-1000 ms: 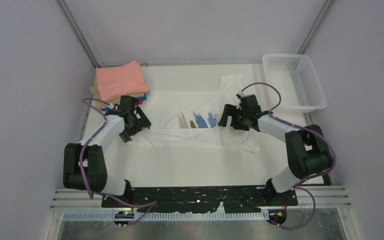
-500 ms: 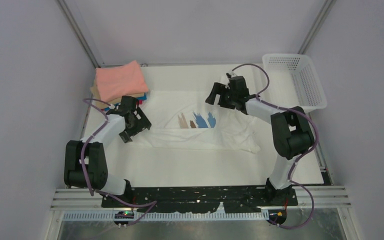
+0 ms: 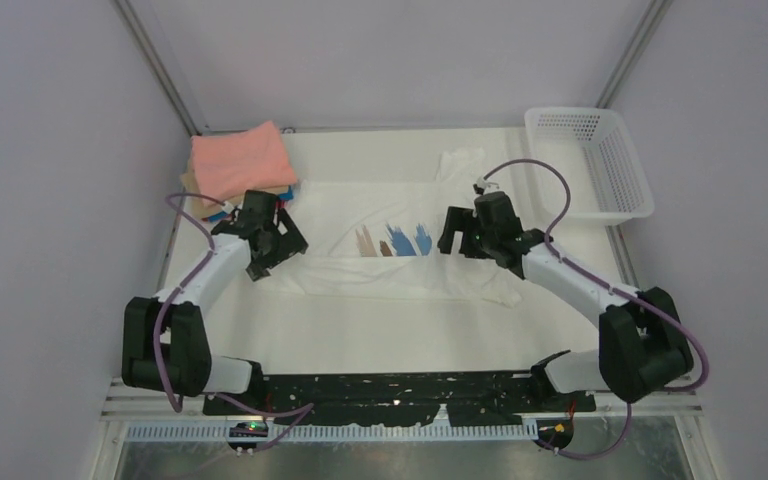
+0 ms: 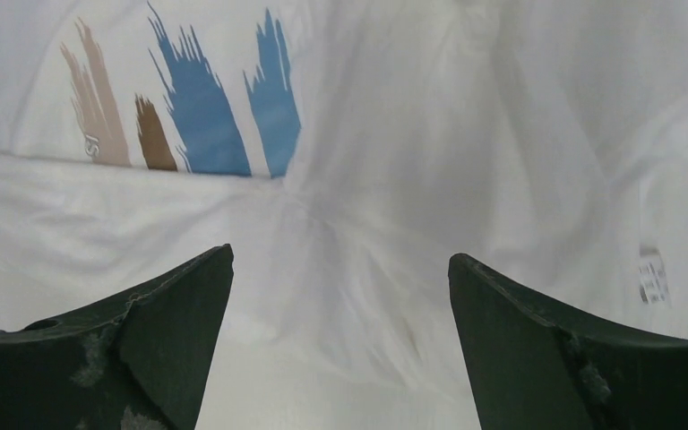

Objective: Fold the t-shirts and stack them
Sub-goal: Fold the flattened tshirt in 1/3 of the way

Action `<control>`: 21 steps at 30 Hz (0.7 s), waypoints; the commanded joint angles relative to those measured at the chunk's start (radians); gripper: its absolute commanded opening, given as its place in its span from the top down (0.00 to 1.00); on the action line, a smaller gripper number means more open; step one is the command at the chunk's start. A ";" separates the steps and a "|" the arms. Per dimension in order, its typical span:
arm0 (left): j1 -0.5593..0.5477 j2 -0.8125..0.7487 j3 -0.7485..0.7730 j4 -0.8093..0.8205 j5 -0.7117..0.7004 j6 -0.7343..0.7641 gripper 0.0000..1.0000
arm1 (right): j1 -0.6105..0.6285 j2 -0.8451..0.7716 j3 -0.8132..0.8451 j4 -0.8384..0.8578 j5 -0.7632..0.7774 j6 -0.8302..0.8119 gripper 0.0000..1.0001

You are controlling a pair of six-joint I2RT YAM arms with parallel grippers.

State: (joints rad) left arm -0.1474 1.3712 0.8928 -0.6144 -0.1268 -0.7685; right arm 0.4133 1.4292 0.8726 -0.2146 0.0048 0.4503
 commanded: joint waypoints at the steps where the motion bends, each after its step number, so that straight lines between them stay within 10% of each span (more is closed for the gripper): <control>1: -0.012 0.047 0.016 0.071 0.050 0.023 0.00 | -0.001 -0.153 -0.179 -0.079 0.085 0.050 0.05; 9: -0.012 0.238 0.092 0.038 0.067 0.043 0.00 | -0.075 -0.089 -0.245 -0.054 0.079 0.053 0.05; 21: -0.019 0.060 -0.140 0.038 0.075 0.018 0.00 | -0.091 -0.235 -0.368 -0.174 -0.052 0.042 0.05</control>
State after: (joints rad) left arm -0.1612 1.5013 0.8295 -0.5518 -0.0582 -0.7467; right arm 0.3252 1.2591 0.5629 -0.2615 0.0162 0.4908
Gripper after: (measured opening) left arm 0.994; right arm 0.951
